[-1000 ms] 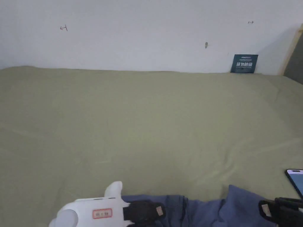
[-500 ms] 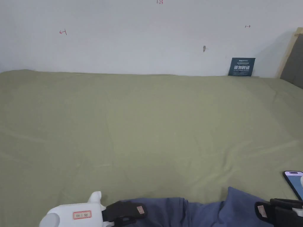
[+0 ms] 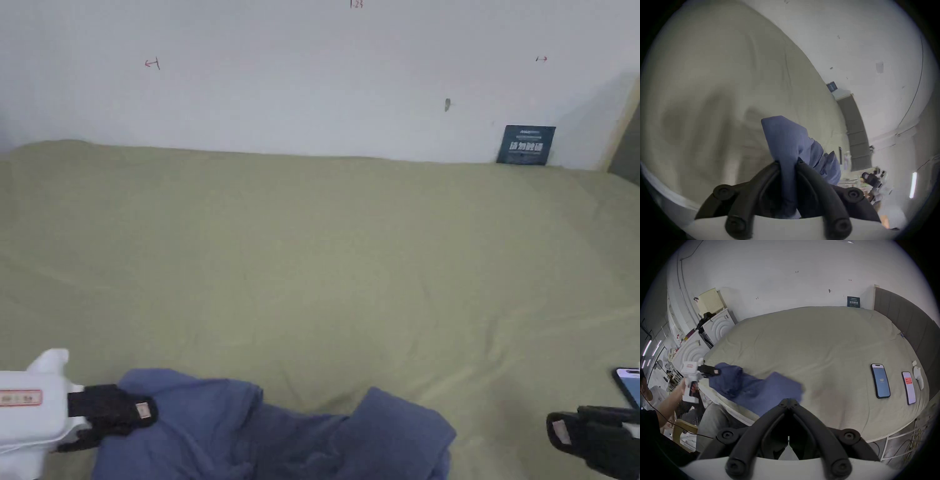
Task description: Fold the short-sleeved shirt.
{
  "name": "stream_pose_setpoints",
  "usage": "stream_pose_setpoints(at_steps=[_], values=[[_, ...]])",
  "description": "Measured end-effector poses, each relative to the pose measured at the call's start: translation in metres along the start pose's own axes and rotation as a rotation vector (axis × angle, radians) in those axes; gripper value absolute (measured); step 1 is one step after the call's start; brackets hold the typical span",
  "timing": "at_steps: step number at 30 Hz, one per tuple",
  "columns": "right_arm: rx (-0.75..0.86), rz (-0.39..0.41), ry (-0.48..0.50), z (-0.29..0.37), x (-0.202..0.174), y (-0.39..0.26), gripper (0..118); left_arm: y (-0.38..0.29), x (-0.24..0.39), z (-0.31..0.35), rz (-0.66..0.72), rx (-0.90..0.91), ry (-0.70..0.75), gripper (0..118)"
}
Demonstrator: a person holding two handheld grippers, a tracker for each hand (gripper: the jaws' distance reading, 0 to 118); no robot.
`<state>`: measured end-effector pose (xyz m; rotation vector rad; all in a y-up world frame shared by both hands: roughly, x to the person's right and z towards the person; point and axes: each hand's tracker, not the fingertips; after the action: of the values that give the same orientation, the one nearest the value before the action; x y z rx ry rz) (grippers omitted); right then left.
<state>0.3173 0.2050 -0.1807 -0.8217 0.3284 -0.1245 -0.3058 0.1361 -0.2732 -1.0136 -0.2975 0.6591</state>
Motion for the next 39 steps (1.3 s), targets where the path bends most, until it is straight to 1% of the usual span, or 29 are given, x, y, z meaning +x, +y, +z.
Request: stream_pose_setpoints(at_steps=[2, 3, 4, 6, 8, 12, 18, 19, 20, 21, 22, 24, 27, 28, 29, 30, 31, 32, 33, 35, 38, 39], values=[[-0.001, 0.010, 0.004, -0.003, -0.005, 0.003, 0, 0.008, -0.012, 0.033, 0.024, 0.007, 0.091, 10], [-0.002, 0.015, 0.009, -0.005, -0.008, 0.004, 0, 0.003, 0.001, 0.046, 0.024, 0.019, 0.113, 10], [-0.005, 0.016, 0.013, -0.007, -0.010, 0.005, 0, 0.004, 0.000, 0.059, 0.025, 0.037, 0.125, 10], [-0.017, 0.027, 0.020, -0.013, -0.015, 0.005, 0, 0.002, 0.006, 0.076, 0.052, 0.055, 0.118, 10], [-0.028, 0.036, 0.027, -0.017, -0.019, 0.005, 0, 0.009, 0.007, 0.072, 0.063, 0.056, 0.072, 10], [-0.036, 0.039, 0.044, -0.020, -0.028, 0.003, 0, 0.001, 0.049, 0.040, 0.025, 0.006, -0.032, 10], [-0.030, 0.032, 0.036, -0.009, -0.024, -0.005, 0, -0.024, 0.123, -0.040, -0.137, -0.150, -0.161, 10], [-0.029, 0.030, 0.030, -0.008, -0.022, -0.006, 0, -0.036, 0.137, -0.048, -0.153, -0.173, -0.179, 17], [-0.028, 0.026, 0.027, -0.006, -0.019, -0.008, 0, -0.042, 0.144, -0.059, -0.161, -0.200, -0.214, 38], [-0.028, 0.018, 0.021, -0.005, -0.017, -0.010, 0, -0.046, 0.147, -0.066, -0.157, -0.202, -0.270, 69], [-0.028, 0.008, 0.016, -0.003, -0.012, -0.011, 0, -0.051, 0.149, -0.071, -0.143, -0.214, -0.323, 97], [-0.035, -0.003, 0.010, -0.001, -0.007, -0.015, 0, -0.044, 0.135, -0.082, -0.129, -0.221, -0.370, 98], [-0.042, -0.011, -0.007, 0.000, -0.004, -0.019, 0, -0.046, 0.138, -0.075, -0.148, -0.192, -0.325, 97], [-0.043, -0.014, -0.009, 0.000, -0.003, -0.019, 0, -0.046, 0.135, -0.072, -0.150, -0.173, -0.312, 97], [-0.044, -0.017, -0.009, -0.001, -0.003, -0.020, 0, -0.046, 0.130, -0.068, -0.139, -0.149, -0.305, 94], [-0.043, -0.020, -0.007, -0.001, -0.004, -0.021, 0, -0.046, 0.123, -0.066, -0.119, -0.134, -0.309, 84], [-0.042, -0.021, -0.004, -0.002, -0.005, -0.022, 0, -0.046, 0.119, -0.071, -0.106, -0.133, -0.317, 63], [-0.041, -0.018, 0.006, -0.003, -0.006, -0.022, 0, -0.050, 0.117, -0.073, -0.103, -0.137, -0.315, 14], [-0.042, -0.017, 0.014, -0.005, -0.009, -0.022, 0, -0.055, 0.112, -0.075, -0.099, -0.140, -0.323, 0], [-0.044, -0.013, 0.027, -0.008, -0.015, -0.019, 0, -0.071, 0.118, -0.088, -0.110, -0.209, -0.371, 0], [-0.049, -0.007, 0.039, -0.019, -0.022, -0.016, 0, -0.094, 0.122, -0.131, -0.111, -0.255, -0.334, 0], [-0.047, -0.006, 0.049, -0.023, -0.025, -0.015, 0, -0.101, 0.120, -0.154, -0.088, -0.254, -0.271, 0]])
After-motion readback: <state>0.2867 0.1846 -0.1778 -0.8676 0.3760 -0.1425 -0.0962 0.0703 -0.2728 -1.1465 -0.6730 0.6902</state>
